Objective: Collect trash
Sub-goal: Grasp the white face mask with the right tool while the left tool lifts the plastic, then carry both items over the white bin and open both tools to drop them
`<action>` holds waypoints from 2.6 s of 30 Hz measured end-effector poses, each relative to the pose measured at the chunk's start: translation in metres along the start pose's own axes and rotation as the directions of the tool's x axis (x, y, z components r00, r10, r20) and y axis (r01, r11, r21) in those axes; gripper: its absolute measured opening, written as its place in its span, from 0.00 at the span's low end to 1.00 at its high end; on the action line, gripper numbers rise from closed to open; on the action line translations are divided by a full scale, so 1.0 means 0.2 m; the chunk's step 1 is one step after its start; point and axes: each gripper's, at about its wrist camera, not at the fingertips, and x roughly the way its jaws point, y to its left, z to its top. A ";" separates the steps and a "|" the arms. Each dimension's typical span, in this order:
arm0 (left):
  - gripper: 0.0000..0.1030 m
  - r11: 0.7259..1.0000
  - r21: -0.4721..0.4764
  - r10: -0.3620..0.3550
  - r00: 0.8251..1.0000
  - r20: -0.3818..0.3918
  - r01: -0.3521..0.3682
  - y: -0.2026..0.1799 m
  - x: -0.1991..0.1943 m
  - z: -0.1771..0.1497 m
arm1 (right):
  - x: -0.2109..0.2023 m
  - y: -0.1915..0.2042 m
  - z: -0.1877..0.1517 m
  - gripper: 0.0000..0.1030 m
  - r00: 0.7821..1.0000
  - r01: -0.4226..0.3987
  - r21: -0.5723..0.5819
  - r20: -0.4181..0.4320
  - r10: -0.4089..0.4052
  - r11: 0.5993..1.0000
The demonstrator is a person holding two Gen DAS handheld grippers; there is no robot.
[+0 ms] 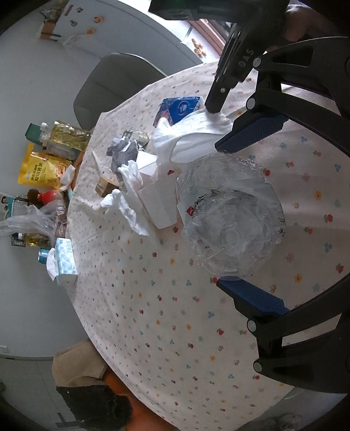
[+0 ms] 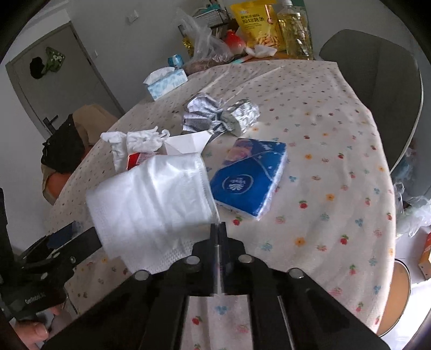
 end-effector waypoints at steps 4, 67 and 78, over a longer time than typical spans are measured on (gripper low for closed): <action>0.89 1.000 0.006 0.008 1.000 0.027 -0.008 -0.02 -0.03 0.01 | -0.11 -0.03 -0.02 0.02 0.998 0.019 -0.008 0.055 -0.018 1.000; 0.89 0.797 0.532 -0.196 0.955 -0.221 0.287 -2.05 0.40 -0.30 | -0.68 -1.94 -1.01 0.62 0.930 0.278 0.657 0.000 -0.369 0.701; 0.89 0.731 0.568 -0.232 0.921 -0.312 0.377 -2.34 0.46 -0.48 | -0.97 -2.00 -1.18 0.66 0.866 0.392 0.674 -0.041 -0.498 0.626</action>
